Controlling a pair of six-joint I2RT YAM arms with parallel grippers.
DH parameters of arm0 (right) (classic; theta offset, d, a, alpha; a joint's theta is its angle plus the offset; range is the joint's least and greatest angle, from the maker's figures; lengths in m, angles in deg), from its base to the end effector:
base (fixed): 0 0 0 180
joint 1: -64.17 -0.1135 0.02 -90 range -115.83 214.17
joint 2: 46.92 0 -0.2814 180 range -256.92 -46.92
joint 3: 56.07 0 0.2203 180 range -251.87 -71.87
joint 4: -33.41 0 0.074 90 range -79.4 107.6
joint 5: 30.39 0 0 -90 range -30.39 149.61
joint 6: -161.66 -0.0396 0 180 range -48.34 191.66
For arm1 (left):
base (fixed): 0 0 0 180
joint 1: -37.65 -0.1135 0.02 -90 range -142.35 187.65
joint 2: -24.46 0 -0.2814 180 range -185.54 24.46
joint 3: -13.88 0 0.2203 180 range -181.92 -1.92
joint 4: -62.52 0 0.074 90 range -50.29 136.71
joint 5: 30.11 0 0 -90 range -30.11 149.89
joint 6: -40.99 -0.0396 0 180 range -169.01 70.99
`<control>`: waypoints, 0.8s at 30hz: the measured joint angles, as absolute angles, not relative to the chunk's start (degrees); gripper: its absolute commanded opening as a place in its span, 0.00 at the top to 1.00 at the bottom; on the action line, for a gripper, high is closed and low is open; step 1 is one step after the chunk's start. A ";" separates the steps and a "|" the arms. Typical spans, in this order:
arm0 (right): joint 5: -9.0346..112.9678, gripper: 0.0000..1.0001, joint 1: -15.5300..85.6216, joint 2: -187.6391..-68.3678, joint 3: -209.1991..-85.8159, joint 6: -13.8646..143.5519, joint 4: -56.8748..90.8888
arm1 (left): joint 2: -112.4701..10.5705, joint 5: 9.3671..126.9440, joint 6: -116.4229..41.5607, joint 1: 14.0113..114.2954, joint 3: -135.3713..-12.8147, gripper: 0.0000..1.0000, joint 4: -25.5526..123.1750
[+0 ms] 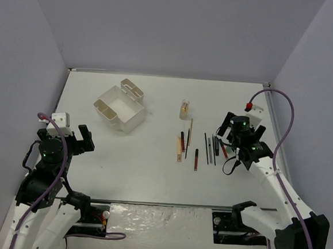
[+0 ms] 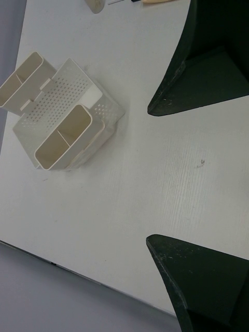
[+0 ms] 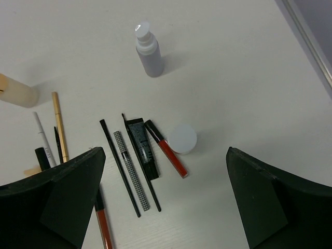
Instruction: Organize the makeup
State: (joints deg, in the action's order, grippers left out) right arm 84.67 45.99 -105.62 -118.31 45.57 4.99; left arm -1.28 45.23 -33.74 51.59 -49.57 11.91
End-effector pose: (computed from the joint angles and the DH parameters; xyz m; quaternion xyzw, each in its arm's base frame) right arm 0.1889 0.0444 0.3213 0.1732 0.8127 0.0286 0.5555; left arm 0.0512 -0.0024 0.3454 -0.0885 0.7747 -0.0593 0.6233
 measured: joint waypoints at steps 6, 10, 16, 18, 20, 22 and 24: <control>82.09 0.07 50.33 -112.47 -113.87 43.89 9.74 | -1.30 45.26 -33.74 51.94 -49.26 0.03 11.93; 80.71 0.11 53.29 -114.96 -112.14 43.47 12.94 | -1.30 45.25 -33.74 51.96 -49.23 0.03 11.94; 78.61 0.19 53.69 -116.08 -109.98 43.31 17.34 | -1.30 45.26 -33.74 52.15 -49.21 0.03 11.94; 77.91 0.24 53.69 -116.65 -109.61 43.36 18.28 | -1.30 45.27 -33.74 52.18 -49.20 0.03 11.94; 77.36 0.28 53.69 -117.36 -109.40 43.43 19.19 | -1.30 45.28 -33.73 52.18 -49.17 0.03 11.94; 77.06 0.32 53.69 -117.96 -109.35 43.41 19.79 | -1.30 45.29 -33.74 52.18 -49.15 0.03 11.94; 76.95 0.39 53.69 -118.39 -109.35 43.39 20.28 | -1.30 45.29 -33.74 52.18 -49.15 0.03 11.94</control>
